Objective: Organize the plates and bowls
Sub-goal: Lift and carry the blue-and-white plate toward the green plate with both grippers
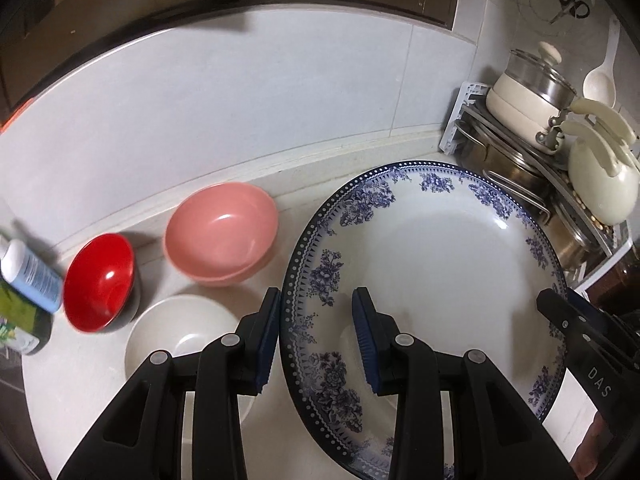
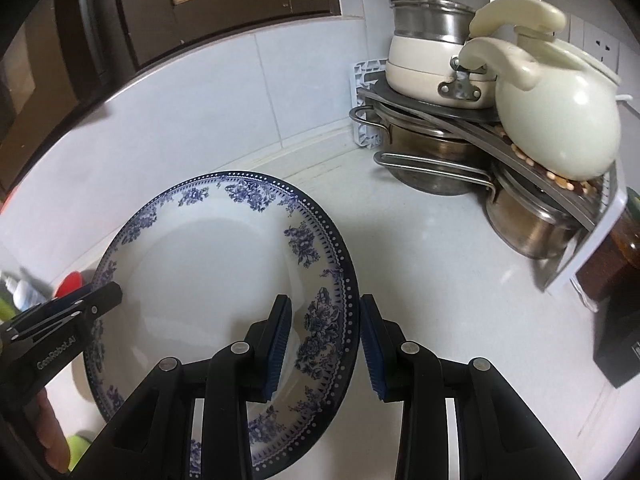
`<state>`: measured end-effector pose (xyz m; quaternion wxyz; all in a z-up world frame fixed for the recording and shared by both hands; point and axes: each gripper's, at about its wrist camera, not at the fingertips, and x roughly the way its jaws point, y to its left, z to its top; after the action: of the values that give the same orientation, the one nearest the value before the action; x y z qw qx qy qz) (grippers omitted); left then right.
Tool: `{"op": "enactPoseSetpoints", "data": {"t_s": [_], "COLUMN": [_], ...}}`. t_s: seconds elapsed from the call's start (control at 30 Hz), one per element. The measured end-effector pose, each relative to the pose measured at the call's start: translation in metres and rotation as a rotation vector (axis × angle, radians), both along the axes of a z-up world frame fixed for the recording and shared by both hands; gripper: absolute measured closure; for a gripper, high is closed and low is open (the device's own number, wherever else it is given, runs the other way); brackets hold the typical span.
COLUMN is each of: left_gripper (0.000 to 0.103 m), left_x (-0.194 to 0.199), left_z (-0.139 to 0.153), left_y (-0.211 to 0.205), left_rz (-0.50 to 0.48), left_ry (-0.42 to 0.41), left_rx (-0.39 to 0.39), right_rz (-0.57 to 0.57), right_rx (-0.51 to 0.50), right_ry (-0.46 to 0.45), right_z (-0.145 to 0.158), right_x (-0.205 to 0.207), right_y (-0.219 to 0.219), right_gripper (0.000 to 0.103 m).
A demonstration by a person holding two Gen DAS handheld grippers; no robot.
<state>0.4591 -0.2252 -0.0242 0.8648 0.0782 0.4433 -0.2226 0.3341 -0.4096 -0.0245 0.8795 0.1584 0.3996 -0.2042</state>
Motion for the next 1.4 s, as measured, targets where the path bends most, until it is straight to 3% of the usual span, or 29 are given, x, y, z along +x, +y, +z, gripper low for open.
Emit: {"op": "enactPoseSetpoints", "data": {"t_s": [0.5,0.87,1.4], "left_gripper": [0.067,0.067,0.067], "left_x": [-0.055,-0.073,-0.106], "left_z": [0.021,0.011,-0.002], "left_y": [0.071,0.131,0.229], "left_rz": [0.046,0.12,0.276], "left_ry": [-0.029,-0.003,0.01], "left_rx": [-0.006,-0.02,-0.024], "right_rz": [0.046,0.075,0.225], "right_rx": [-0.025,-0.001,-0.015], "right_ry": [-0.027,-0.034,-0.021], "right_z": [0.026,0.022,0.011], "right_x": [-0.037,-0.047,-0.049], "right_y": [0.073,0.125,0.21], "right_gripper": [0.067,0.067,0.067]}}
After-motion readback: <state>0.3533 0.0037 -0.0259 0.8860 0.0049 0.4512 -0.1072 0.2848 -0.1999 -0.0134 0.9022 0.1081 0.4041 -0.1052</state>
